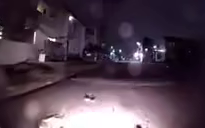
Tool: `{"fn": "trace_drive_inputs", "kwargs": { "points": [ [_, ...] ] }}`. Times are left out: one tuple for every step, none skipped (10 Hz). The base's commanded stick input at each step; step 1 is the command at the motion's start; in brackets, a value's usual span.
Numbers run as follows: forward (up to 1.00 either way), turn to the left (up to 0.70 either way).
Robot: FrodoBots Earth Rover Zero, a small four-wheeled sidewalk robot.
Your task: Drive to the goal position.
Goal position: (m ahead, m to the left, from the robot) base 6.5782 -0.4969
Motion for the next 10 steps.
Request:
{"fn": "trace_drive_inputs", "kwargs": {
  "points": [
    [0.70,0.00],
    [0.70,0.00],
    [0.70,0.00],
    [0.70,0.00],
    [0.70,0.00],
    [0.70,0.00],
    [0.70,0.00],
    [0.70,0.00],
    [0.70,0.00],
    [0.70,-0.16]
  ]
}}
